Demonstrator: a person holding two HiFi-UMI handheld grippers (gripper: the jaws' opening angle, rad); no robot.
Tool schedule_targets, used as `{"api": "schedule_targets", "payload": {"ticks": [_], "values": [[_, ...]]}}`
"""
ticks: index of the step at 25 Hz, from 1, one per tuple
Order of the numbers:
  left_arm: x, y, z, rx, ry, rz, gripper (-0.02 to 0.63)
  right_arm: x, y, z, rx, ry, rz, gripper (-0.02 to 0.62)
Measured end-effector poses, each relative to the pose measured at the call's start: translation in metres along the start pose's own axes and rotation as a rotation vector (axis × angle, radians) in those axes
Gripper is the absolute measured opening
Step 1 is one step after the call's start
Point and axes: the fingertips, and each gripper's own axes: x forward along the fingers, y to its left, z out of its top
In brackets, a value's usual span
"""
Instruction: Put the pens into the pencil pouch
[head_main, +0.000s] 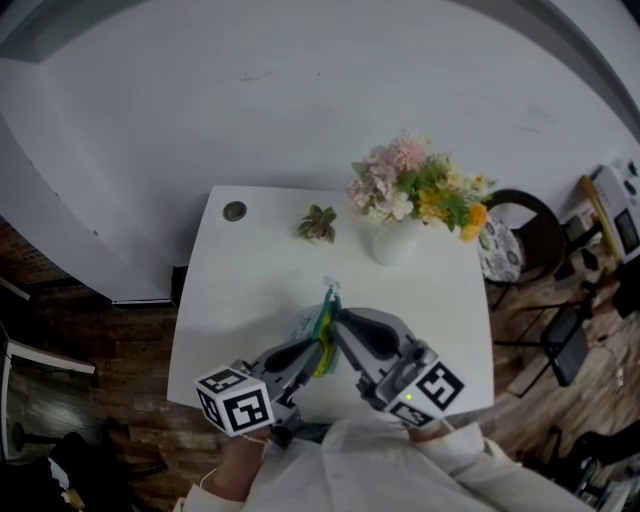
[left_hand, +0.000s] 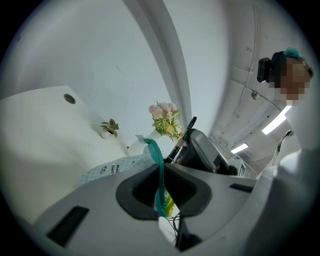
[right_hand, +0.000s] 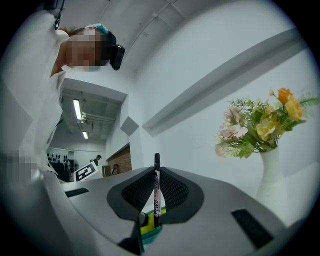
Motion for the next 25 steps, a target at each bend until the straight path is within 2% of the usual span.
{"api": "schedule_targets", "payload": {"ticks": [17, 25], "values": [[0.002, -0.003, -0.002, -0.001, -0.007, -0.001, 0.028, -0.014, 0.002, -0.007, 0.049, 0.032, 0.015, 0.034], [0.006, -0.004, -0.001, 0.008, -0.001, -0.002, 0.028, -0.018, -0.007, -0.008, 0.035, 0.055, -0.020, 0.034]]}}
